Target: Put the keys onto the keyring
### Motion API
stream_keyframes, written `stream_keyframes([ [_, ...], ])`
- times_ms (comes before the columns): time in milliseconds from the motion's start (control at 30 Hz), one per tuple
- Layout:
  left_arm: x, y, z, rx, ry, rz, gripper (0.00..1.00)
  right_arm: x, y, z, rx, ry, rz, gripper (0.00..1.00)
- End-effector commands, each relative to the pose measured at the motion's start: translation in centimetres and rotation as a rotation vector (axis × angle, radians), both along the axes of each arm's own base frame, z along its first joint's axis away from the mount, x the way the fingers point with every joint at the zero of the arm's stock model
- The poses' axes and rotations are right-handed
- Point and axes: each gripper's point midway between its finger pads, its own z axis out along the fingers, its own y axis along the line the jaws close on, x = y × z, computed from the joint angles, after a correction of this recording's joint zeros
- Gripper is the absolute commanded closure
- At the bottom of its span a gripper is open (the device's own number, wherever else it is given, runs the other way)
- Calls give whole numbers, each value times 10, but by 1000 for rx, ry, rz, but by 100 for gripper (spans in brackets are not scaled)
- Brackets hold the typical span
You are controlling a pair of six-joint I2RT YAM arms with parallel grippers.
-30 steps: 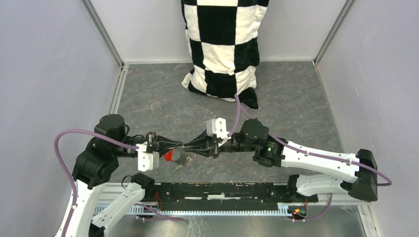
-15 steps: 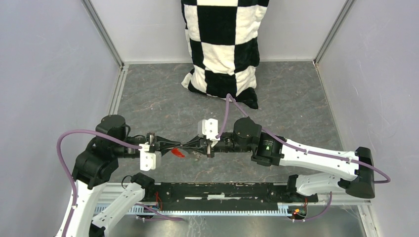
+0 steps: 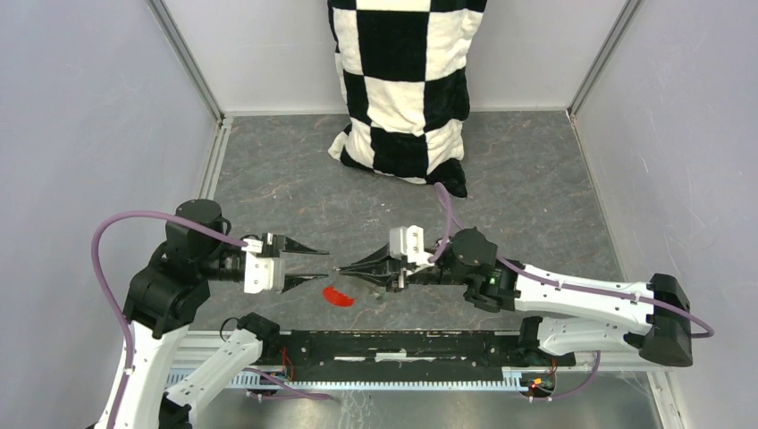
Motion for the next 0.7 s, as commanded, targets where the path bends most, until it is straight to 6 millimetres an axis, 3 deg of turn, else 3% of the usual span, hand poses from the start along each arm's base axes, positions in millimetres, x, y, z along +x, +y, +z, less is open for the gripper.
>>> stream_keyframes([
  [0, -12, -2, 6, -6, 113, -30, 55, -14, -25, 58, 268, -30, 45, 99],
  [233, -16, -5, 4, -22, 162, -52, 61, -20, -34, 64, 378, 27, 87, 99],
  [667, -20, -10, 19, -113, 194, -56, 59, -25, -21, 67, 410, 65, 150, 99],
])
